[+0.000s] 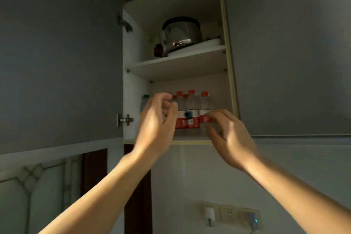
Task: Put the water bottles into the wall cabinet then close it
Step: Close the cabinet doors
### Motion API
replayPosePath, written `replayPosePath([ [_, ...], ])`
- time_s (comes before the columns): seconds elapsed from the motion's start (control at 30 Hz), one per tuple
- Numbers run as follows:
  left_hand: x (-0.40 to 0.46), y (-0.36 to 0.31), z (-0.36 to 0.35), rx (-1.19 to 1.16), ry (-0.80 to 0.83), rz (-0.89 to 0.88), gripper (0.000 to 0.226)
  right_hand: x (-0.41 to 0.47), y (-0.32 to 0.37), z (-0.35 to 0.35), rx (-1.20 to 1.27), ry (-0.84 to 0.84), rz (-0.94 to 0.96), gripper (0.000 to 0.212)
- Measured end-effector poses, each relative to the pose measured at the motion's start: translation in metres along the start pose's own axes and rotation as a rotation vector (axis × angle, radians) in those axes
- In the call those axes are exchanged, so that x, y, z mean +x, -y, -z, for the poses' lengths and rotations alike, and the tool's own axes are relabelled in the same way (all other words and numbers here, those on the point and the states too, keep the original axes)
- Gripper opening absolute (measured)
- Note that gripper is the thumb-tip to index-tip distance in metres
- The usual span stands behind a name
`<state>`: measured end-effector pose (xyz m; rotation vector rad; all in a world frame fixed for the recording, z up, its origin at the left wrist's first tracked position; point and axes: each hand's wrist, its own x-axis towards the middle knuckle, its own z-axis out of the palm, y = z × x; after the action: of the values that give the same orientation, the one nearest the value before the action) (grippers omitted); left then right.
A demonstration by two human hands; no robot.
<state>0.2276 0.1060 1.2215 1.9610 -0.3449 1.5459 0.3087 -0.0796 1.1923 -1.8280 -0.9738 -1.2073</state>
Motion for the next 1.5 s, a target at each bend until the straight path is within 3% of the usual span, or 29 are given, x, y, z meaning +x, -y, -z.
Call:
replayPosePath([
  [0.3,-0.021,0.036,0.237,0.488,-0.161,-0.052,0.042,0.006,0.22,-0.166,0.367,0.173,-0.011,0.047],
  [0.47,-0.026,0.053,0.317,0.853,-0.289,-0.129,0.046,0.007,0.303,-0.219,0.447,0.318,-0.051,0.064],
  [0.53,-0.021,0.057,0.337,0.897,-0.311,-0.07,0.055,0.013,0.328,-0.232,0.468,0.405,-0.076,0.072],
  [0.7,-0.022,0.061,0.361,0.494,-0.322,0.208,0.073,0.015,0.365,-0.252,0.517,0.508,-0.059,0.076],
  [0.9,-0.028,0.047,0.36,0.366,-0.391,0.099,0.067,0.011,0.359,-0.232,0.658,0.466,-0.06,0.073],
  [1.0,-0.026,0.042,0.353,-0.068,-0.239,0.09,0.037,0.01,0.348,-0.195,0.731,0.393,-0.027,0.063],
  [1.1,-0.022,0.039,0.334,-0.513,0.063,0.19,0.047,0.013,0.345,-0.15,0.814,0.313,-0.032,0.054],
  [1.23,-0.018,0.028,0.28,-0.514,0.283,0.053,0.046,0.016,0.332,-0.099,0.723,0.173,0.018,0.064],
  [1.33,-0.015,0.024,0.229,-0.492,0.298,-0.008,0.051,0.015,0.309,-0.067,0.54,0.019,0.01,0.07],
  [1.5,-0.013,0.021,0.143,-0.242,0.237,-0.14,0.059,0.009,0.252,-0.026,0.103,-0.134,0.005,0.067],
])
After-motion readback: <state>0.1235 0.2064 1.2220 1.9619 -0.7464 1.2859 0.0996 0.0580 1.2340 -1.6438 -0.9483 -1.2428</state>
